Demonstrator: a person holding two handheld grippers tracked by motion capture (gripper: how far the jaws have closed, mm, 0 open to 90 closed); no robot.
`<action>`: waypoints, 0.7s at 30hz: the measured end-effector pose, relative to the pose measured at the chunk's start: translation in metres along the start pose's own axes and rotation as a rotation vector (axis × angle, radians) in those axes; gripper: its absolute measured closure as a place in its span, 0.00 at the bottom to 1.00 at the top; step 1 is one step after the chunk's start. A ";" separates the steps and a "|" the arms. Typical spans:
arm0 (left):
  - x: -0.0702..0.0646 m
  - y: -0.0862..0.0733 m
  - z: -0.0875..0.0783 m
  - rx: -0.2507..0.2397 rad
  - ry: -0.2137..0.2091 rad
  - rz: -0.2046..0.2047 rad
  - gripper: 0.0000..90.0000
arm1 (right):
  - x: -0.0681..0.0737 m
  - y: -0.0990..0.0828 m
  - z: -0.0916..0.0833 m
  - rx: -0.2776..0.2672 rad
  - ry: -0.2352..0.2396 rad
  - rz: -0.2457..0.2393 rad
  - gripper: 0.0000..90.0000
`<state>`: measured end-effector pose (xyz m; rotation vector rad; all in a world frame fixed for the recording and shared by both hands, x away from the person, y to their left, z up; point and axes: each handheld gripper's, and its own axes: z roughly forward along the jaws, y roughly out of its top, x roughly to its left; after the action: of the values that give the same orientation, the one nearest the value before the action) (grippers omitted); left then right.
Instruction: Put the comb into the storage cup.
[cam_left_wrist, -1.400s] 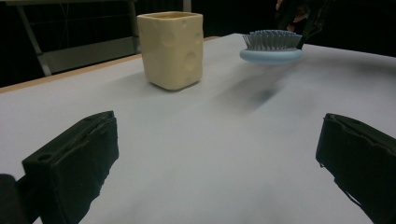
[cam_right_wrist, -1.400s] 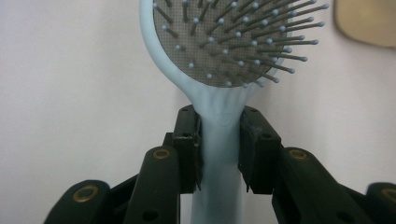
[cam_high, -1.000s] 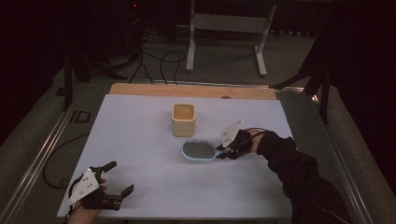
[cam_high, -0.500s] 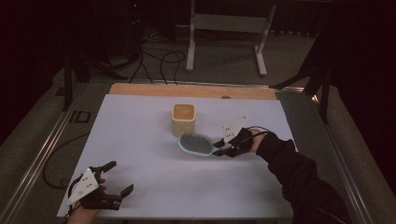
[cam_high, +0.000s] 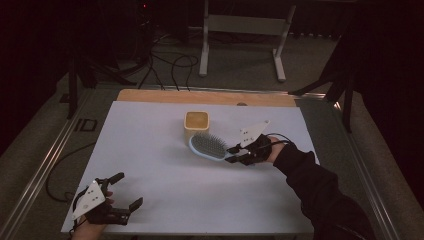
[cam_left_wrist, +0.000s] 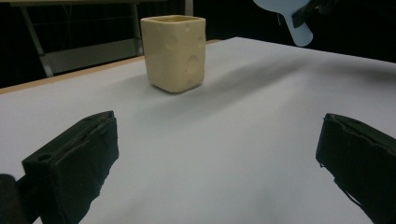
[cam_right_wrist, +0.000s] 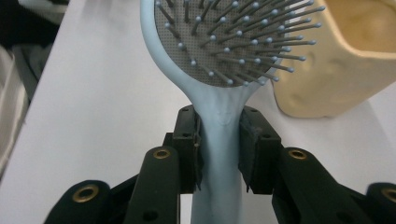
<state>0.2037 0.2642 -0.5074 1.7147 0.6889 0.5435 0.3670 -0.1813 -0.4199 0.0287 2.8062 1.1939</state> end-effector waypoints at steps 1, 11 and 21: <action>0.000 0.000 0.000 0.000 -0.001 0.000 0.00 | 0.000 0.002 -0.002 -0.024 -0.008 0.016 0.78; 0.000 0.000 0.000 -0.003 0.001 -0.001 0.00 | -0.002 0.012 -0.008 -0.100 -0.076 0.110 0.78; 0.001 0.000 -0.001 0.000 0.001 0.003 0.00 | -0.009 0.020 -0.012 -0.183 -0.200 0.209 0.78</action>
<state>0.2039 0.2654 -0.5072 1.7155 0.6868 0.5472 0.3745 -0.1764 -0.3961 0.4126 2.5605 1.4004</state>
